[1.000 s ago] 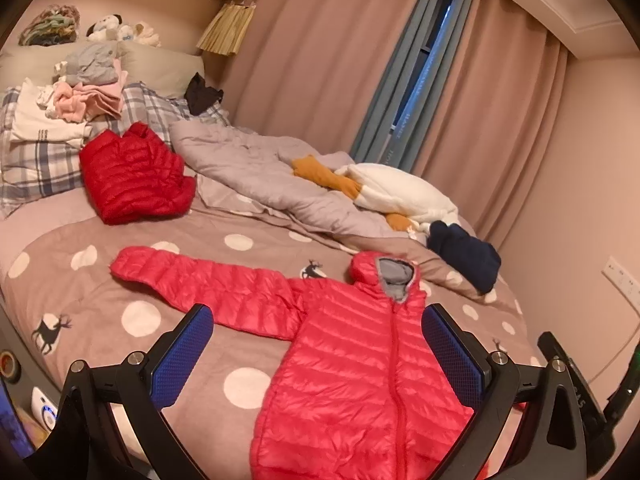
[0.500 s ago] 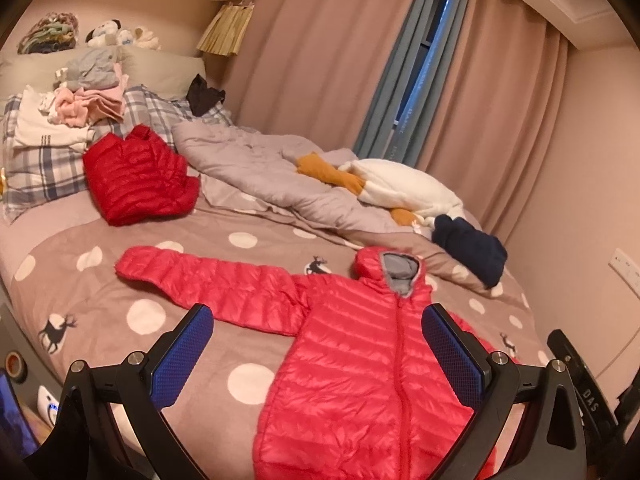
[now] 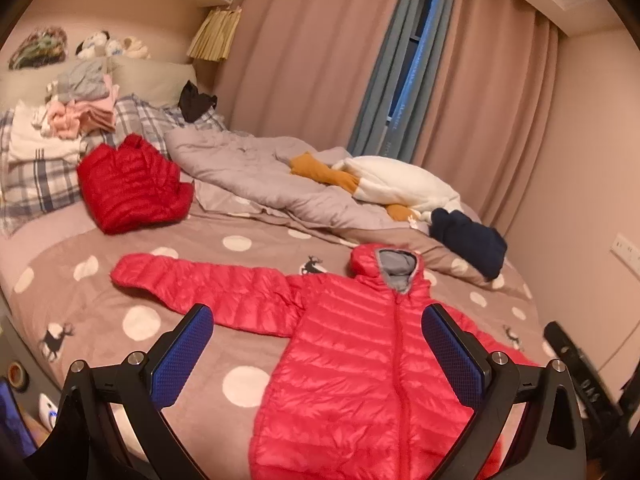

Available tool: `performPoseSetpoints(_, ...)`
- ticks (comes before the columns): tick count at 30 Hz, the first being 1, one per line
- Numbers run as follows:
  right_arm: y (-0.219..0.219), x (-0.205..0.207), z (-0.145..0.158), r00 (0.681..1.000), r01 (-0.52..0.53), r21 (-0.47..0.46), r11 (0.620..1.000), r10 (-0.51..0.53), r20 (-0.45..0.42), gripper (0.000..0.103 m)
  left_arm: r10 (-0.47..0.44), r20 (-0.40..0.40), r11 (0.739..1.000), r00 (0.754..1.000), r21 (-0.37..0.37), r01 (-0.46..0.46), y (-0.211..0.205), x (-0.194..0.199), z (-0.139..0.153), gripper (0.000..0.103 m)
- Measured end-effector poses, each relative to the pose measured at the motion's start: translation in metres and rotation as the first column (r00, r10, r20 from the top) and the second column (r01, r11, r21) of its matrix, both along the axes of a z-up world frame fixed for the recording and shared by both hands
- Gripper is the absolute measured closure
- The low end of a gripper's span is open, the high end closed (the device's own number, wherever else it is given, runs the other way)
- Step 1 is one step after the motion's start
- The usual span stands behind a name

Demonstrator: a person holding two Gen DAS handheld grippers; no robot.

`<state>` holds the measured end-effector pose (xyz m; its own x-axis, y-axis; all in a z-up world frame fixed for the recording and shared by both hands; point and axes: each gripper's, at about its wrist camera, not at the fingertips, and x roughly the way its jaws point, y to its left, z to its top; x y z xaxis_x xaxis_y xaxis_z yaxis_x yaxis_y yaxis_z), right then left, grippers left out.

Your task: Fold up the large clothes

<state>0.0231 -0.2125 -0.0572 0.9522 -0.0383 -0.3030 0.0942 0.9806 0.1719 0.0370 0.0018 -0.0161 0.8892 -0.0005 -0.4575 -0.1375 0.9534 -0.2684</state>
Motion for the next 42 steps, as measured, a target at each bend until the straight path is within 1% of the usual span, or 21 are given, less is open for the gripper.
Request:
performPoseSetpoints(3, -0.003, -0.002, 0.002, 1.0, -0.021, 0.025, 0.999, 0.02, 0.008, 0.0, -0.001, -0.015, 1.0, 1.0, 0.006, 0.001, -0.003, 0.003, -0.003, 0.0)
performPoseSetpoints(6, -0.004, -0.003, 0.001, 1.0, -0.017, 0.017, 1.0, 0.017, 0.013, 0.0, -0.013, -0.025, 1.0, 1.0, 0.008, 0.014, -0.005, 0.004, -0.004, 0.0)
performPoseSetpoints(9, -0.003, 0.0, 0.0, 1.0, -0.015, 0.005, 1.0, 0.015, 0.006, 0.0, -0.01, -0.019, 0.999, 1.0, 0.033, 0.011, -0.008, 0.005, -0.003, 0.0)
performPoseSetpoints(14, -0.006, 0.002, -0.001, 1.0, -0.011, 0.02, 1.0, 0.011, 0.003, 0.0, 0.001, -0.033, 0.999, 0.999, 0.054, 0.0, -0.009, 0.011, -0.006, 0.0)
performPoseSetpoints(19, -0.009, 0.005, -0.003, 1.0, 0.005, 0.028, 1.0, -0.004, -0.013, 0.0, 0.01, -0.037, 0.999, 0.999, 0.049, -0.008, -0.008, 0.013, -0.006, 0.0)
performPoseSetpoints(22, -0.007, 0.005, -0.003, 1.0, 0.012, 0.011, 1.0, -0.012, -0.02, 0.0, 0.006, -0.039, 0.999, 0.999, 0.043, -0.004, -0.009, 0.014, -0.008, 0.0)
performPoseSetpoints(27, -0.007, 0.005, -0.003, 1.0, 0.017, 0.001, 1.0, -0.017, -0.018, 0.0, -0.001, -0.041, 0.998, 0.999, 0.06, 0.004, -0.014, 0.017, -0.011, 0.0)
performPoseSetpoints(33, -0.014, 0.013, -0.006, 0.998, 0.037, 0.004, 0.999, -0.037, -0.042, 0.0, -0.011, -0.028, 0.999, 1.0, 0.037, 0.012, -0.011, 0.022, -0.013, 0.0)
performPoseSetpoints(38, -0.024, 0.022, -0.011, 0.995, 0.066, 0.012, 0.998, -0.065, -0.07, 0.0, 0.016, 0.019, 1.0, 1.0, 0.022, -0.017, -0.002, 0.033, -0.017, 0.0)
performPoseSetpoints(40, -0.031, 0.025, -0.013, 0.993, 0.087, 0.011, 0.996, -0.086, -0.079, 0.0, 0.033, 0.04, 0.999, 0.999, -0.004, -0.033, 0.006, 0.039, -0.02, 0.0)
performPoseSetpoints(42, -0.04, 0.029, -0.015, 0.99, 0.114, 0.011, 0.993, -0.112, -0.086, 0.0, 0.075, 0.05, 0.996, 0.996, -0.044, -0.072, 0.021, 0.048, -0.027, 0.0)
